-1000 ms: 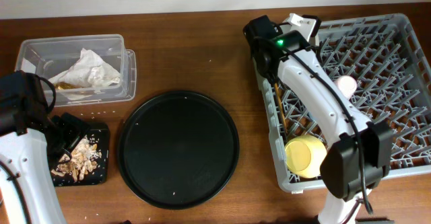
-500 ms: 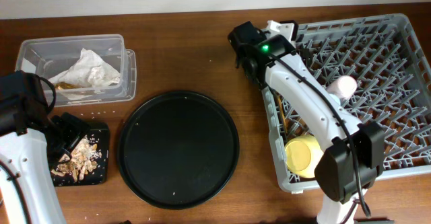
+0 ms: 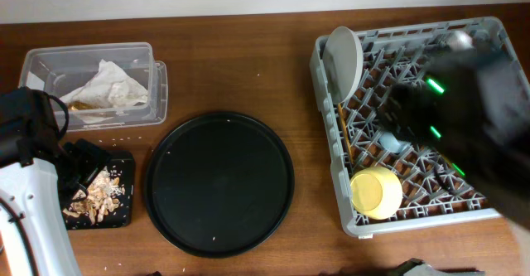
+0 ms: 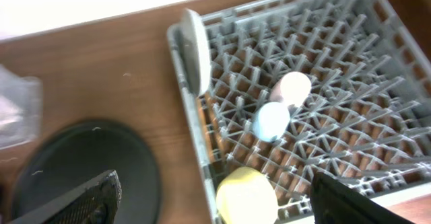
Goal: Sort waste into correct bins and load items into the dishwasher rack
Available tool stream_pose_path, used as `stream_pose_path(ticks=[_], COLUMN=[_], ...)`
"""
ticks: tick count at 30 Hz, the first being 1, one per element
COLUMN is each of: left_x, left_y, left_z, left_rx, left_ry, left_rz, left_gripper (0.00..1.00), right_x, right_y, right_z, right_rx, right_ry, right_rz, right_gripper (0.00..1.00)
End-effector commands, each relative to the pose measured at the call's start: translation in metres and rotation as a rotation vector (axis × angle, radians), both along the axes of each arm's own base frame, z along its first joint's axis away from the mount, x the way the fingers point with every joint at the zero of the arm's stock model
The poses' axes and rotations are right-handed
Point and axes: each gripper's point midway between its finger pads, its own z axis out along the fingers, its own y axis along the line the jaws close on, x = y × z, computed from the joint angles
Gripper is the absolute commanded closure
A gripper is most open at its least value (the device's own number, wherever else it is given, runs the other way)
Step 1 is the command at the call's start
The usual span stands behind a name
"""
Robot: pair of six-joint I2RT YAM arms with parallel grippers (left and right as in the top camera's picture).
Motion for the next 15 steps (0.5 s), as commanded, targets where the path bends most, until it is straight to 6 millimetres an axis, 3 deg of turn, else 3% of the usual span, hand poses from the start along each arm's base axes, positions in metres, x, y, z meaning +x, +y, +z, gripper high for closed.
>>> stream_pose_path(ticks=[1, 2, 3, 7, 15], left_x=[-0.001, -0.001, -0.001, -0.001, -0.001], left_y=[0.001, 0.001, 0.001, 0.001, 0.001], left_z=[0.004, 0.004, 0.004, 0.004, 0.004], left_rx=[0.006, 0.006, 0.006, 0.006, 0.006], left_ry=[-0.019, -0.019, -0.019, -0.019, -0.019], left_rz=[0.019, 0.019, 0.019, 0.019, 0.019], left_gripper=[0.01, 0.01, 0.01, 0.01, 0.01], right_x=[-0.028, -0.037, -0.044, -0.073, -0.076], right_y=[0.007, 0.005, 0.006, 0.001, -0.001], right_z=[-0.012, -0.016, -0.02, -0.034, -0.032], right_rx=[0.06, 0.069, 0.079, 0.116, 0.121], right_ry=[0.043, 0.05, 0.061, 0.073, 0.061], right_rz=[0.089, 0.098, 0.11, 0.143, 0.144], right_gripper=[0.09, 0.09, 0.01, 0.01, 0.01])
